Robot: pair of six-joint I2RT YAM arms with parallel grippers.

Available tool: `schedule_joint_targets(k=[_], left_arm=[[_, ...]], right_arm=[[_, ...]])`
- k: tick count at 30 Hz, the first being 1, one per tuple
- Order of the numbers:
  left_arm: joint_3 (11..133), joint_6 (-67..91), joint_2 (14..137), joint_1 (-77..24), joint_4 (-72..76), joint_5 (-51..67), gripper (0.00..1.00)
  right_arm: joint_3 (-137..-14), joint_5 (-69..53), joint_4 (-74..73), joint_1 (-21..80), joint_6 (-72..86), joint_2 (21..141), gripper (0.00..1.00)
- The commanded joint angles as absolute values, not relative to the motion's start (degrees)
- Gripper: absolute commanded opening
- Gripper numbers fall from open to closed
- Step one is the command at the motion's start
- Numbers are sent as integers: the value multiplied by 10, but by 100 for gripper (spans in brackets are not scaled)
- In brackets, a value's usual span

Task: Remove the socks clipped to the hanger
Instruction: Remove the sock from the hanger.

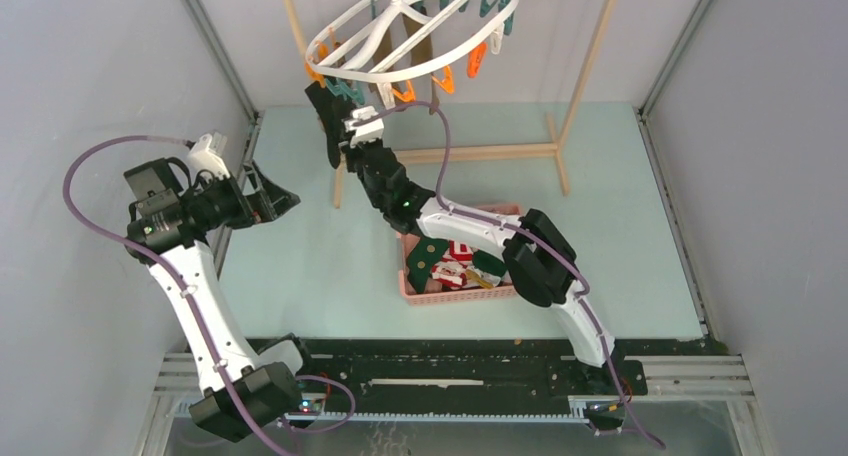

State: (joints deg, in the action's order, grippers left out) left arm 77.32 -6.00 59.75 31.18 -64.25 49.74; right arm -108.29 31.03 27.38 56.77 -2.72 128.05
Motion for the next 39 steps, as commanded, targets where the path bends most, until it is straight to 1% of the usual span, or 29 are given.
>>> schedule_joint_targets(k=[1, 3, 4, 9, 14, 18, 23, 33, 36, 39], left_arm=[[808, -79, 592, 318, -655, 520, 100], [808, -76, 590, 318, -656, 527, 100], [807, -76, 588, 318, -656, 531, 100], [797, -76, 575, 318, -659, 553, 99], [794, -75, 561, 313, -661, 581, 98], [797, -68, 548, 292, -660, 586, 97], [807, -57, 534, 254, -660, 588, 96], [823, -21, 512, 185, -640, 582, 95], [824, -4, 507, 160, -622, 575, 95], [824, 27, 504, 138, -601, 577, 95]], right_arm=[[-1039, 291, 358, 583, -57, 1239, 12], [-1016, 287, 374, 591, -64, 1220, 2], [-1002, 287, 383, 595, -68, 1208, 0], [-907, 260, 441, 619, -74, 1129, 0], [-820, 224, 465, 637, -50, 1038, 0], [-776, 187, 447, 636, -6, 972, 0], [-726, 101, 403, 632, 58, 881, 0], [-597, -36, 336, 587, 176, 679, 0], [-572, -59, 326, 565, 213, 640, 0], [-553, -110, 325, 533, 260, 621, 0]])
